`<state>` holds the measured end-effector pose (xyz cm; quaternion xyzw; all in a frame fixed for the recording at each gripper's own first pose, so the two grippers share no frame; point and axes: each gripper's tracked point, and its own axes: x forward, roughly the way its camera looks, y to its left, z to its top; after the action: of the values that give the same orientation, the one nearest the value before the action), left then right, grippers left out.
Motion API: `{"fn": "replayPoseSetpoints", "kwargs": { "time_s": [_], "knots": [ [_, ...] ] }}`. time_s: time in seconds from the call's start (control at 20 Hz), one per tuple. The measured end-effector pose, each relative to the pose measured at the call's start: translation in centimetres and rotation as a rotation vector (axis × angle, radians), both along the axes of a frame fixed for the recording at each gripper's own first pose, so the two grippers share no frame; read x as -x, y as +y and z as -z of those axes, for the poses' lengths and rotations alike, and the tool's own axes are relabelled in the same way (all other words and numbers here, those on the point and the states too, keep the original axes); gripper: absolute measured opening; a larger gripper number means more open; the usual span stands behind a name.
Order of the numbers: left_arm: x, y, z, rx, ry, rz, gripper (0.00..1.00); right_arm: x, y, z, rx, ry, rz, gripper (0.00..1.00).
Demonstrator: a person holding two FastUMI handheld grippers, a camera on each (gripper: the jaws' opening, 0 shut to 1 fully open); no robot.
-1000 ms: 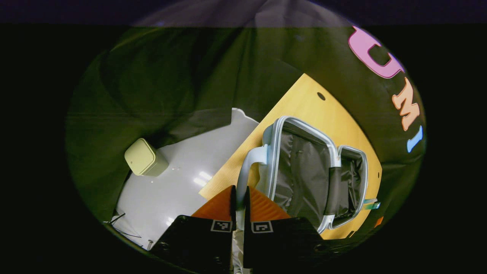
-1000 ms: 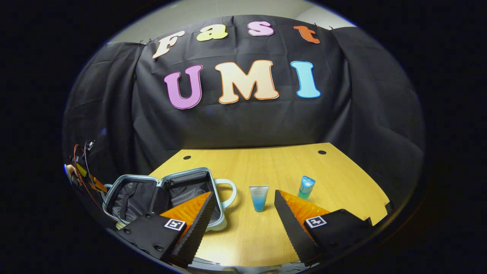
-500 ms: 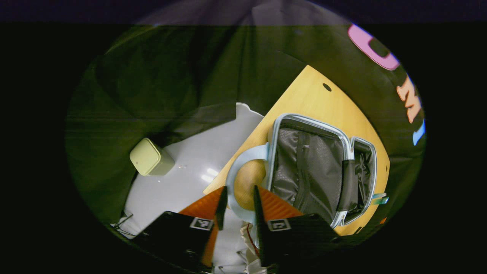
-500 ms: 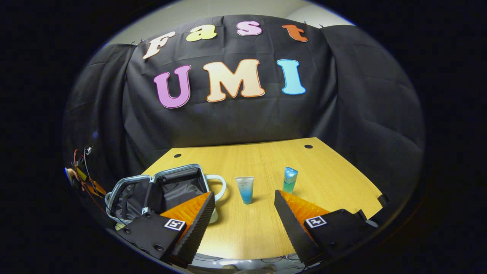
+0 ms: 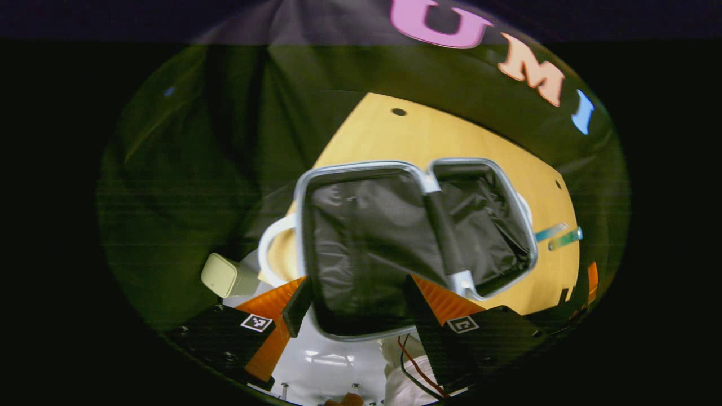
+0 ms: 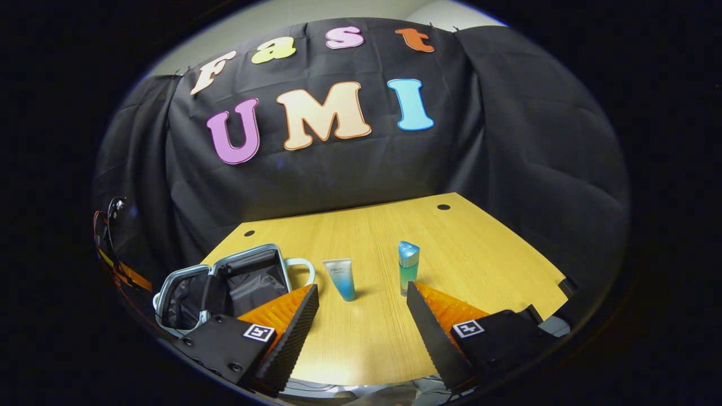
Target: First open the suitcase, pack the skin care products into it, and then close the suitcase.
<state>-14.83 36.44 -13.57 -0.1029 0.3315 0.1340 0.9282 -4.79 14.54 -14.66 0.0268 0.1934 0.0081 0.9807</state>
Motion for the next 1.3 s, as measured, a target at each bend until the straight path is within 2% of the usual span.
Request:
{"fn": "replayPoseSetpoints", "kwargs": {
  "time_s": [0.2, 0.3, 0.35, 0.5, 0.55, 0.6, 0.65, 0.7, 0.75, 0.85, 0.9, 0.95, 1.05, 1.1, 1.2, 1.25, 1.3],
  "knots": [
    [-3.1, -10.4, -0.6, 0.000, -0.004, 0.144, 0.96, -2.3, -2.1, 1.1, 0.022, 0.031, -0.042, 0.98],
    [-5.2, -16.5, -0.9, 0.007, -0.008, 0.220, 0.96, -3.7, -2.9, 1.9, 0.037, 0.061, -0.096, 0.95],
    [-6.3, -19.2, -0.7, 0.007, -0.012, 0.261, 0.96, -4.4, -3.5, 2.3, 0.051, 0.073, -0.127, 0.98],
    [-9.2, -26.1, -0.2, 0.017, 0.000, 0.332, 0.95, -6.5, -5.1, 3.6, 0.085, 0.117, -0.212, 0.98],
    [-10.2, -28.1, 0.2, 0.035, 0.007, 0.341, 0.96, -7.2, -5.5, 3.8, 0.087, 0.127, -0.237, 0.95],
    [-11.3, -30.0, 0.6, 0.056, 0.010, 0.341, 0.95, -8.0, -6.0, 4.0, 0.087, 0.135, -0.258, 0.98],
    [-12.5, -31.4, 0.9, 0.072, 0.013, 0.337, 0.98, -8.8, -6.4, 4.3, 0.084, 0.148, -0.283, 0.98],
    [-13.6, -32.7, 1.2, 0.078, 0.012, 0.331, 0.96, -9.4, -6.8, 4.7, 0.082, 0.158, -0.305, 0.95],
    [-14.7, -33.7, 1.7, 0.079, 0.014, 0.322, 0.96, -9.9, -7.0, 5.0, 0.081, 0.169, -0.324, 0.98],
    [-17.1, -36.1, 2.4, 0.105, -0.006, 0.308, 0.96, -10.5, -7.6, 6.0, 0.077, 0.201, -0.364, 0.98],
    [-18.4, -37.4, 2.8, 0.132, -0.022, 0.307, 0.96, -10.7, -7.9, 6.6, 0.075, 0.213, -0.381, 0.94],
    [-19.6, -38.2, 3.5, 0.151, -0.033, 0.299, 0.97, -11.1, -8.0, 7.3, 0.071, 0.231, -0.399, 0.98],
    [-21.9, -39.4, 4.3, 0.149, -0.063, 0.282, 0.97, -11.5, -7.8, 8.6, 0.065, 0.264, -0.433, 0.94],
    [-22.9, -39.7, 4.5, 0.148, -0.082, 0.273, 0.96, -11.6, -7.9, 9.1, 0.068, 0.273, -0.445, 0.99],
    [-24.4, -40.3, 5.0, 0.159, -0.101, 0.252, 0.96, -11.9, -7.8, 10.1, 0.071, 0.286, -0.470, 0.94],
    [-25.3, -40.5, 5.3, 0.163, -0.113, 0.243, 0.96, -12.1, -7.6, 10.6, 0.069, 0.298, -0.483, 0.99],
    [-26.1, -40.5, 5.4, 0.162, -0.125, 0.230, 0.96, -12.3, -7.5, 11.2, 0.069, 0.307, -0.492, 0.99]
  ]
}}
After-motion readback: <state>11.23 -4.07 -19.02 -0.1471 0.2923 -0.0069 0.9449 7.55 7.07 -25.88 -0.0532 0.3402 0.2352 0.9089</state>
